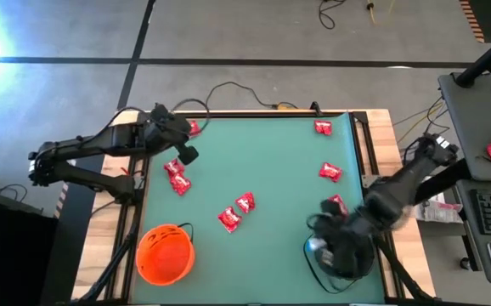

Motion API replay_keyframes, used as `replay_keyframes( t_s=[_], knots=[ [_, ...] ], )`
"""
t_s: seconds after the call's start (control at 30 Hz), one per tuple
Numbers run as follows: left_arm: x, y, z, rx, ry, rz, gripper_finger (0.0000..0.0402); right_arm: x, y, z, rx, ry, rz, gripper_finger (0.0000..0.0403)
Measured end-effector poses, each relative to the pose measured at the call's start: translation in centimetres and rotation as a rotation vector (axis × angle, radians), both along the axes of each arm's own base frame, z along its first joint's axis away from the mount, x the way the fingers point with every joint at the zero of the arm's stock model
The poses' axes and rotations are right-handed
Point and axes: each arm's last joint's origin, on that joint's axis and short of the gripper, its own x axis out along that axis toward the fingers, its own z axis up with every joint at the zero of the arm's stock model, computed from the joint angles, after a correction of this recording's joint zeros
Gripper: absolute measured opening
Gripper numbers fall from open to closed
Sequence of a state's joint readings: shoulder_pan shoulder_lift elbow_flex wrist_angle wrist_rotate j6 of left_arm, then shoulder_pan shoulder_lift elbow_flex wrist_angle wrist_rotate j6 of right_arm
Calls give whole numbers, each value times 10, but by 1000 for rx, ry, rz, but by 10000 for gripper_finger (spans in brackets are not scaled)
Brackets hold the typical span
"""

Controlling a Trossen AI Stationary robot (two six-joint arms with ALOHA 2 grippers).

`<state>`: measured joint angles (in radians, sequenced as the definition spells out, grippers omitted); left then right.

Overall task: Sort candy by brand, put in halloween buckets
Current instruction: Put the white chocolate into the black bucket

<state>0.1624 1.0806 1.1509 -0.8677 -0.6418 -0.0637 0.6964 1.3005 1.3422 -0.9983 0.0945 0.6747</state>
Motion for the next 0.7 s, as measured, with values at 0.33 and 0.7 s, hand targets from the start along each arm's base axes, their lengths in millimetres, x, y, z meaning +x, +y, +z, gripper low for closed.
replay_keyframes(
  t_s=[0.33, 0.7],
  knots=[
    [30, 9, 13, -132, -25, -218, 0, -41, 36, 22, 101, 384, -282, 116],
    [85, 33, 66, -365, -213, -539, 0, -74, 42, 11, 152, 608, -429, 114]
  ],
)
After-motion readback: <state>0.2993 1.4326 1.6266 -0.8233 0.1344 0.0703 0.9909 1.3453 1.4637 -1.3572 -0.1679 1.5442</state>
